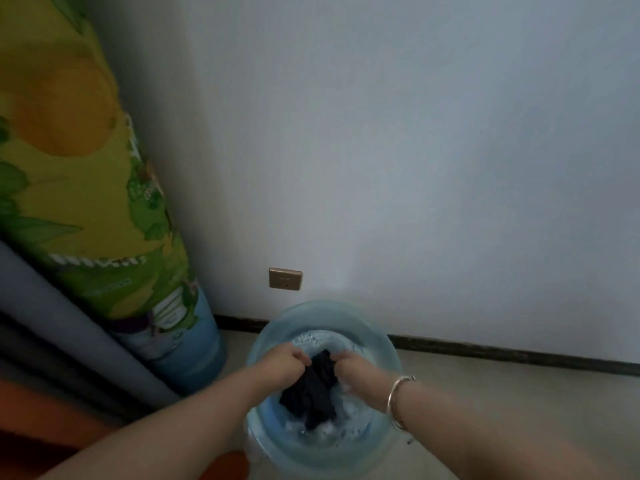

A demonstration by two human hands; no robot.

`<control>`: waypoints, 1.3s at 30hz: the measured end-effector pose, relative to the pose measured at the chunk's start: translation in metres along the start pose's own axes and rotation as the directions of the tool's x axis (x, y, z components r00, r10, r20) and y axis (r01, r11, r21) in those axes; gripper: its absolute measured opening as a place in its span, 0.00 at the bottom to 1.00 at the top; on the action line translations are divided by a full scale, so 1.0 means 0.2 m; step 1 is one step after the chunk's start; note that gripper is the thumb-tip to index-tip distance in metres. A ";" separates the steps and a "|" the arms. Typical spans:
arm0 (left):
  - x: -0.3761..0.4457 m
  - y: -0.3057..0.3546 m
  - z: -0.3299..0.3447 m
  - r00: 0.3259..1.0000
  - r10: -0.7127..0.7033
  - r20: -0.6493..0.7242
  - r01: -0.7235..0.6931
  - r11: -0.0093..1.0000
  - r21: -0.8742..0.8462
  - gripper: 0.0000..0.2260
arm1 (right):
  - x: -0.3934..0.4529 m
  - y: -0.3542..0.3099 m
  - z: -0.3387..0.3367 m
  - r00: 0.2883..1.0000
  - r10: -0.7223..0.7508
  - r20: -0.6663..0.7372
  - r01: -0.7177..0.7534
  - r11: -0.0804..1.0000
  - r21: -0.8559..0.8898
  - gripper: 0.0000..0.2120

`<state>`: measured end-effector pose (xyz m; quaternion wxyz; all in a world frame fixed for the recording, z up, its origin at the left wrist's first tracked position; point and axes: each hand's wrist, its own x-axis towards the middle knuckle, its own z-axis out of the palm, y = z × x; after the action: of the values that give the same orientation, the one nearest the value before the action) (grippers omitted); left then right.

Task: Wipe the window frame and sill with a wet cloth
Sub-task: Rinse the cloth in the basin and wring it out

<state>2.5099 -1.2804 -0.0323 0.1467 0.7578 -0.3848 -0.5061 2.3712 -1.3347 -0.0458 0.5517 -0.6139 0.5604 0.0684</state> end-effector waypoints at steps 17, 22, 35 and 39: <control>-0.71 0.36 -0.01 0.966 0.048 -0.252 -0.067 0.995 -0.068 0.11 | -0.60 -0.18 -0.15 0.982 -0.156 -0.108 0.160 0.987 0.030 0.11; -0.71 0.28 0.03 0.971 -0.048 -0.235 -0.004 0.976 -0.219 0.07 | -0.59 -0.04 -0.14 0.985 -0.085 -0.152 0.108 0.983 0.148 0.06; 0.02 -0.12 0.24 0.963 -0.267 -0.029 0.201 0.788 -0.583 0.09 | 0.06 0.14 0.05 0.982 0.080 -0.173 -0.031 0.963 0.269 0.14; 0.28 -0.20 0.36 0.911 -0.412 -0.021 0.288 0.670 -0.684 0.16 | 0.38 0.24 0.11 0.969 -0.025 -0.246 0.031 0.999 0.023 0.18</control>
<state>2.4754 -1.2824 -0.1245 0.3405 0.7549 -0.0106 -0.5604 2.3733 -1.3535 -0.1361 0.4871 -0.6180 0.6166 -0.0234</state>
